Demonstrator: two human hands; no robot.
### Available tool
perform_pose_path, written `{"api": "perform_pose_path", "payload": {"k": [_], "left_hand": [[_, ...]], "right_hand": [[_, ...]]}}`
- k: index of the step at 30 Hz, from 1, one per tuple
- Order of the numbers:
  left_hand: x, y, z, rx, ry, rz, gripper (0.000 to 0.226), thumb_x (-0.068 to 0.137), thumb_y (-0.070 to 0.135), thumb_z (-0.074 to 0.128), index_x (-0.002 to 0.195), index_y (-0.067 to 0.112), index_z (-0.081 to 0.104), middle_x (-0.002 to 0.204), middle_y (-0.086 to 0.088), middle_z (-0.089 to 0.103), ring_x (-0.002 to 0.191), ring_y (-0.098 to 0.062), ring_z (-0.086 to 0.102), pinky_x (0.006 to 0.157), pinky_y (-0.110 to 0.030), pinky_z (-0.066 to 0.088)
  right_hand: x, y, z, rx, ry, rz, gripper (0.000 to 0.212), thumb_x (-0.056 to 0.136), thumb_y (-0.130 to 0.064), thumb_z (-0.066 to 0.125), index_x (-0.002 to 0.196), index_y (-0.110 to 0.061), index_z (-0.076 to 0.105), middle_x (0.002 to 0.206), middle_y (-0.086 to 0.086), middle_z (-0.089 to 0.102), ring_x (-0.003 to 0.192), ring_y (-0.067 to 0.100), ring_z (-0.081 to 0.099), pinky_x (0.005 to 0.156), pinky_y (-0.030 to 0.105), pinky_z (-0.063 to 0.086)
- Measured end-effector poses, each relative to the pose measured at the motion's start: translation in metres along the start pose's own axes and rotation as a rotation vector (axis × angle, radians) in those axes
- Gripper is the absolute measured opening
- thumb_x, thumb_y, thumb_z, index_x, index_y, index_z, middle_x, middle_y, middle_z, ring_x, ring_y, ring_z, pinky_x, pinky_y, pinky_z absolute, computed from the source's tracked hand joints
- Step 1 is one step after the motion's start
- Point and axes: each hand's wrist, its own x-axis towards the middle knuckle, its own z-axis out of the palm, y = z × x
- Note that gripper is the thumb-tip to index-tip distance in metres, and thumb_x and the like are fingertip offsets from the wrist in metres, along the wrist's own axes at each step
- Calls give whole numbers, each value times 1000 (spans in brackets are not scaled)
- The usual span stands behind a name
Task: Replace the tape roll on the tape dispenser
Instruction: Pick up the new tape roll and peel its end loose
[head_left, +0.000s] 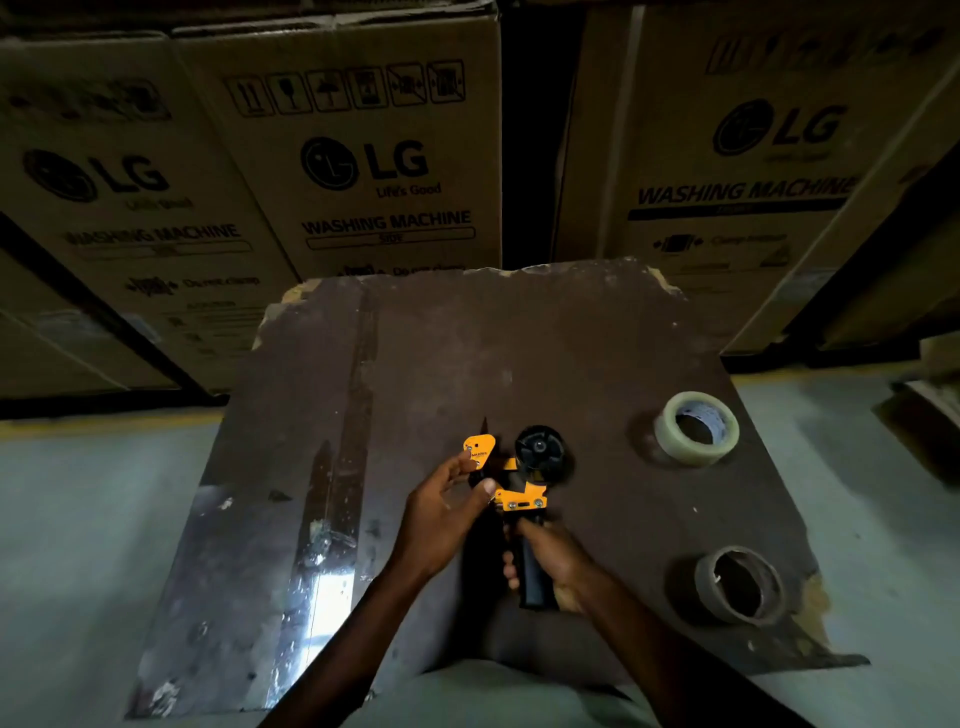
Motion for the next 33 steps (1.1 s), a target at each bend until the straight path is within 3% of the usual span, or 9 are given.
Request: {"api": "perform_pose_path", "payload": {"k": [10, 12, 14, 16, 20, 23, 25, 29, 33], "left_hand": [[2, -6, 0, 114, -94, 25, 40, 88, 24, 73, 120, 41, 54, 123, 24, 60, 114, 22, 50, 93, -1, 38], [5, -9, 0, 123, -100, 38, 44, 88, 26, 73, 126, 37, 53, 125, 20, 60, 114, 22, 49, 95, -2, 38], [8, -10, 1, 131, -111, 44, 49, 87, 29, 74, 131, 32, 53, 131, 15, 59, 120, 14, 50, 99, -8, 38], [12, -11, 3, 145, -113, 60, 54, 87, 31, 74, 136, 25, 54, 136, 10, 59, 127, 0, 51, 101, -13, 38], [25, -6, 15, 187, -160, 109, 60, 87, 28, 74, 141, 18, 51, 136, 9, 57, 128, -2, 50, 95, -1, 34], [36, 2, 29, 213, -225, 144, 63, 86, 28, 75, 142, 18, 49, 130, 9, 57, 119, -2, 54, 85, 5, 35], [44, 10, 43, 235, -290, 166, 66, 86, 33, 75, 144, 20, 47, 131, 11, 57, 120, -2, 55, 89, 2, 38], [58, 26, 75, 299, -399, 233, 83, 76, 64, 65, 146, 28, 42, 140, 4, 57, 129, -9, 53, 108, -34, 45], [71, 41, 120, 352, -468, 274, 79, 85, 52, 68, 151, 25, 35, 154, 3, 42, 140, -13, 41, 115, -33, 36]], "right_hand": [[-3, 4, -8, -145, 130, -53, 21, 88, -32, 73, 93, -12, 69, 70, 10, 74, 61, 27, 72, 58, 37, 58], [-3, 6, -14, -353, 221, -185, 38, 79, -57, 72, 83, -20, 70, 70, 3, 74, 67, 26, 73, 65, 39, 57], [-4, 9, -25, -757, 338, -331, 58, 73, -80, 52, 70, -24, 63, 68, -1, 69, 73, 24, 70, 66, 38, 54], [-11, 9, -34, -949, 490, -429, 58, 76, -80, 43, 68, -23, 55, 71, 1, 68, 79, 27, 69, 68, 38, 51], [-35, 3, -53, -926, 704, -609, 63, 78, -78, 46, 107, -25, 60, 101, -3, 74, 100, 28, 69, 82, 39, 54], [-47, -5, -71, -918, 888, -765, 60, 82, -66, 58, 121, -19, 61, 118, 8, 68, 112, 32, 63, 91, 42, 52], [-54, -13, -86, -960, 969, -824, 69, 83, -66, 58, 128, -14, 57, 122, 12, 65, 114, 34, 61, 94, 43, 51], [-64, -31, -122, -1015, 1042, -959, 74, 81, -54, 71, 134, -7, 53, 128, 16, 63, 116, 33, 60, 97, 43, 52], [-62, -54, -163, -1047, 1050, -950, 78, 80, -56, 70, 137, -7, 50, 135, 15, 59, 124, 31, 58, 101, 43, 50]]}}
